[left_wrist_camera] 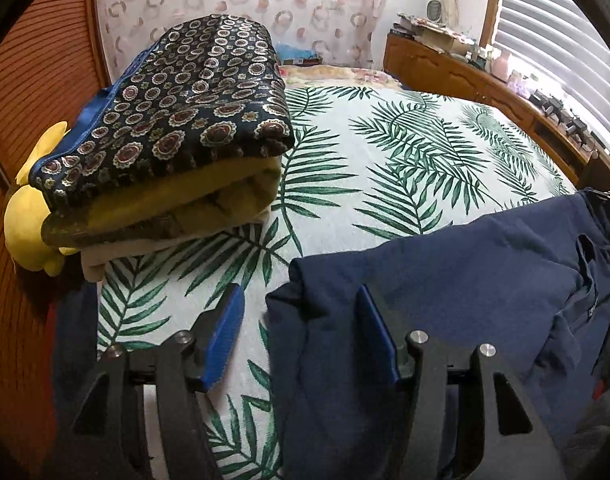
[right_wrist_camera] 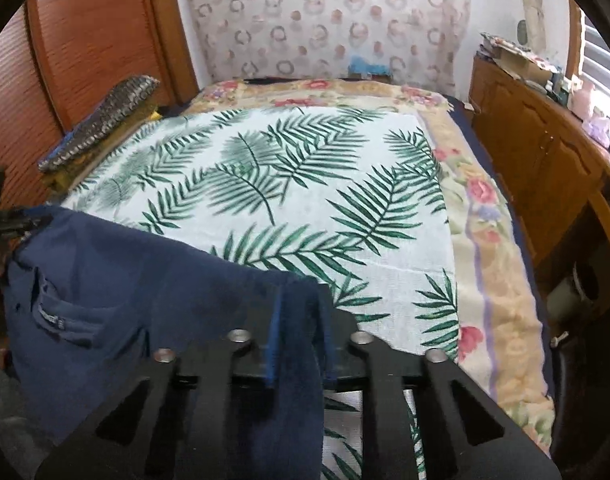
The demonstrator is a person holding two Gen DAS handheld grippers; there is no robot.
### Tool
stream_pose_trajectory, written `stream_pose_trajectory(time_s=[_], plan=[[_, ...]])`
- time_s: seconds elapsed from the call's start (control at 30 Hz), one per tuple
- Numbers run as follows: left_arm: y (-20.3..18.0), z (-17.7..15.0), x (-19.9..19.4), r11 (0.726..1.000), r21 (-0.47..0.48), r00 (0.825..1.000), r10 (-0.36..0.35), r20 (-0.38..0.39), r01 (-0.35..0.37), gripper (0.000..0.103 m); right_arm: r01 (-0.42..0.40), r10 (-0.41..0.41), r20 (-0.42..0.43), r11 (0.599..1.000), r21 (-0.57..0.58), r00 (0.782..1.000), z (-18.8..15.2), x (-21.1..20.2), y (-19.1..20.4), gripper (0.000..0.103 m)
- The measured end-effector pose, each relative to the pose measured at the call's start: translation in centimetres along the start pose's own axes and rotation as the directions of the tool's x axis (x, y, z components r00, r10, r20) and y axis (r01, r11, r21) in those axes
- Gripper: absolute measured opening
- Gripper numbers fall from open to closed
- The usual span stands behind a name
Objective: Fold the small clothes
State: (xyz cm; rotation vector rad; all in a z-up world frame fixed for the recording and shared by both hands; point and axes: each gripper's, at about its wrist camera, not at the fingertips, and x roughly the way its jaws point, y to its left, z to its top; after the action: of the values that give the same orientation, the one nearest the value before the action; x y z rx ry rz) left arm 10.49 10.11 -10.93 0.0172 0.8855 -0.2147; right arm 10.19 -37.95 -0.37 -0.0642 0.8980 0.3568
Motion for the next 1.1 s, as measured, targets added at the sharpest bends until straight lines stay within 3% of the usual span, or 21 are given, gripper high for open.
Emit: stream_pose_trajectory(time_s=[0.13, 0.3, 0.53, 0.57, 0.63, 0.67, 0.97, 1.1], plan=[[0.1, -0.2, 0.0, 1.000, -0.003, 1.000, -0.001, 0.015, 0.001, 0.059, 0.008, -0.009, 0.067, 1.000, 0.016, 0.998, -0.2, -1.4, 0.0, 0.006], [0.1, -0.3, 0.0, 1.000, -0.008, 1.000, 0.002, 0.018, -0.001, 0.060, 0.112, -0.118, 0.061, 0.989, 0.092, 0.991, -0.6, -1.7, -1.6, 0.005], [0.1, -0.3, 0.0, 1.000, -0.008, 1.000, 0.002, 0.017, -0.002, 0.060, 0.097, -0.103, 0.058, 0.991, 0.091, 0.993, -0.7, -1.6, -1.6, 0.007], [0.1, -0.3, 0.0, 1.000, -0.008, 1.000, 0.002, 0.018, -0.001, 0.060, 0.095, -0.100, 0.060, 0.992, 0.088, 0.993, -0.6, -1.6, -1.6, 0.010], [0.1, -0.3, 0.0, 1.000, -0.008, 1.000, 0.002, 0.017, -0.002, 0.060, 0.104, -0.108, 0.059, 0.992, 0.075, 0.992, -0.4, -1.6, -1.5, 0.033], [0.1, -0.3, 0.0, 1.000, -0.008, 1.000, 0.002, 0.017, -0.002, 0.060, 0.109, -0.112, 0.052, 0.992, 0.063, 0.992, -0.3, -1.4, -1.5, 0.037], [0.1, -0.3, 0.0, 1.000, -0.008, 1.000, 0.000, 0.017, 0.000, 0.060, 0.092, -0.091, -0.022, 0.995, 0.029, 0.996, -0.4, 1.0, -1.8, 0.051], [0.2, 0.0, 0.1, 1.000, 0.003, 1.000, -0.009, -0.010, 0.009, 0.060, 0.042, -0.040, -0.075, 0.999, 0.025, 0.996, -0.7, 2.2, -1.8, 0.059]])
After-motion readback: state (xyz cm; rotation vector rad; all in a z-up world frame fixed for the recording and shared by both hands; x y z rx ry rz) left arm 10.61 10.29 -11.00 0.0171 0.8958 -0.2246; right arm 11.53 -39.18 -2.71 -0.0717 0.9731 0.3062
